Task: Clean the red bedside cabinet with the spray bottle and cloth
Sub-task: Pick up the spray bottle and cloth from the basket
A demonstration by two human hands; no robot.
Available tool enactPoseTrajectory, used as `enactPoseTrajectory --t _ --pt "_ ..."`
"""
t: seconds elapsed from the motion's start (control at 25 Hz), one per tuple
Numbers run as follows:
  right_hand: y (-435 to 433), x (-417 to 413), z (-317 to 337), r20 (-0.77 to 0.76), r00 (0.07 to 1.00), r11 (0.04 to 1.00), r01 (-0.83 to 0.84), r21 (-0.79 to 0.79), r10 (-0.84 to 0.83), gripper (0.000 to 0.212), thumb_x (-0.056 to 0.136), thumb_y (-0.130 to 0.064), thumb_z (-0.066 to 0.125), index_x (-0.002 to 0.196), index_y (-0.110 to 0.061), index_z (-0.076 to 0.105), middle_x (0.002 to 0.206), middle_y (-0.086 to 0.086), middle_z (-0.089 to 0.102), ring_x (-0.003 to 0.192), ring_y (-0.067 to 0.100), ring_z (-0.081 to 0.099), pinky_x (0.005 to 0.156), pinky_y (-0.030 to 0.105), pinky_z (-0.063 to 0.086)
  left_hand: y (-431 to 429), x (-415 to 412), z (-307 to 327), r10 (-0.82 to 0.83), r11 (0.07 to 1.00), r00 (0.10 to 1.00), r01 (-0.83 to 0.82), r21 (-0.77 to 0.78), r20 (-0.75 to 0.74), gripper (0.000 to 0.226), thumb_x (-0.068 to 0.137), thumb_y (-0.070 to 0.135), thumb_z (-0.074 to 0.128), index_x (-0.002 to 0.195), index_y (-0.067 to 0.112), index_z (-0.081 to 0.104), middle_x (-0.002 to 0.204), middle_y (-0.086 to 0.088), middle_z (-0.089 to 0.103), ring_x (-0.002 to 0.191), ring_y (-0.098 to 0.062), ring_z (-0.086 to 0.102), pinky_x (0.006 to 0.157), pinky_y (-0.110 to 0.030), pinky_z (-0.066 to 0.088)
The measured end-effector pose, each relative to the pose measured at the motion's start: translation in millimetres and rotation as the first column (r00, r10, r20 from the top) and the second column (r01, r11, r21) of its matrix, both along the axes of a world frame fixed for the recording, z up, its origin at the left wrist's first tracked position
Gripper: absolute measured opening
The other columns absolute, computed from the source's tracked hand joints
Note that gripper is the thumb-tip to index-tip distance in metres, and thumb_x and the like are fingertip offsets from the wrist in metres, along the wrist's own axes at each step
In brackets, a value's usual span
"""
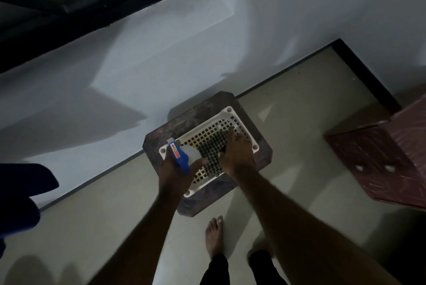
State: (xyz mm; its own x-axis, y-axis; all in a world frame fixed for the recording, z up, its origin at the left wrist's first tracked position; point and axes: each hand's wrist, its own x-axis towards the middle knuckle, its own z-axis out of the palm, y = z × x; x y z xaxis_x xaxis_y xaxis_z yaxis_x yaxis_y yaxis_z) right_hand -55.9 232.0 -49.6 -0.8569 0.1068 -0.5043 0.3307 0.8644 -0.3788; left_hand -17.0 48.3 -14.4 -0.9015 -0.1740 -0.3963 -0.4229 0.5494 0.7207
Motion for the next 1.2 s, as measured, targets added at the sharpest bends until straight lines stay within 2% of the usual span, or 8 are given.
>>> enactPoseTrajectory --t 0.28,0.52,0.6,0.8,0.88,1.0,1.12,1.2 --pt "-1 -5 -3 -0.077 0.981 0.981 0.169 -0.093 -0.177 0.088 0.077 -0.013 0.070 0.156 -0.011 0.031 0.142 0.015 0.057 0.138 0.035 0.048 0.114 0.052 0.043 5 -3 -6 0.164 0.986 0.986 -0.164 0.032 -0.005 0.093 0.069 0.064 0.076 0.142 0.016 0.046 0.125 -0.005 0.068 0.108 -0.024 0.069 0.088 -0.045 0.062" --pt "-5 -2 -2 -0.053 0.903 0.815 0.357 -0.456 -0.426 0.078 0.070 -0.014 0.067 0.144 -0.024 0.044 0.094 -0.005 0.068 0.091 0.020 0.069 0.069 0.037 0.062 8 -7 -1 0.109 0.994 0.994 -0.109 -0.022 0.009 0.097 0.064 0.079 0.061 0.139 0.020 0.046 0.106 0.009 0.062 0.096 -0.018 0.069 0.076 -0.039 0.064" --pt "-7 4 -2 -0.026 0.855 0.719 0.420 -0.553 -0.519 0.081 0.066 -0.018 0.067 0.144 -0.024 0.045 0.100 -0.005 0.067 0.095 0.019 0.069 0.066 0.035 0.064 8 -6 0 0.112 0.994 0.994 -0.112 -0.012 0.001 0.093 0.067 0.077 0.063 0.139 0.021 0.047 0.107 0.011 0.060 0.096 -0.016 0.068 0.076 -0.036 0.063" --pt "-17 19 -7 -0.036 0.746 0.628 0.531 -0.569 -0.665 0.109 0.063 -0.020 0.090 0.156 -0.020 0.033 0.153 0.006 0.040 0.140 0.027 0.043 0.100 0.048 0.056 11 -2 -3 0.159 0.987 0.987 -0.159 0.020 -0.036 0.086 0.071 0.072 0.067 0.139 0.021 0.050 0.115 0.008 0.067 0.098 -0.015 0.070 0.078 -0.034 0.063" --pt "-26 26 -11 -0.033 0.722 0.614 0.563 -0.553 -0.691 0.104 0.067 -0.021 0.091 0.154 -0.014 0.034 0.151 0.010 0.044 0.136 0.026 0.049 0.094 0.038 0.058 14 -2 -4 0.209 0.977 0.978 -0.207 0.046 -0.029 0.085 0.072 0.070 0.068 0.138 0.021 0.051 0.123 0.003 0.069 0.104 -0.018 0.072 0.081 -0.043 0.064" --pt "-37 32 -21 0.101 0.647 0.451 0.627 -0.635 -0.756 0.073 0.072 -0.013 0.084 0.137 -0.014 0.049 0.127 0.003 0.063 0.119 0.024 0.065 0.069 0.012 0.058 16 -2 -6 0.227 0.973 0.973 -0.224 0.061 -0.039 0.086 0.072 0.070 0.068 0.140 0.021 0.049 0.128 0.002 0.068 0.110 -0.019 0.070 0.087 -0.047 0.063" --pt "-41 32 -27 0.284 0.590 0.239 0.653 -0.719 -0.756 0.092 0.066 -0.014 0.078 0.150 -0.020 0.043 0.130 -0.002 0.064 0.118 0.020 0.065 0.076 0.029 0.064 14 -2 -8 0.207 0.977 0.977 -0.205 0.050 -0.051 0.084 0.073 0.071 0.065 0.138 0.020 0.051 0.125 0.002 0.068 0.108 -0.018 0.070 0.086 -0.045 0.063" --pt "-42 30 -30 0.325 0.587 0.198 0.654 -0.730 -0.742 0.108 0.062 -0.016 0.078 0.158 -0.028 0.030 0.139 -0.002 0.056 0.123 0.019 0.060 0.084 0.038 0.064 14 -3 -8 0.189 0.981 0.981 -0.187 0.043 -0.046 0.087 0.072 0.076 0.062 0.137 0.020 0.052 0.119 0.006 0.068 0.104 -0.017 0.070 0.084 -0.044 0.064"
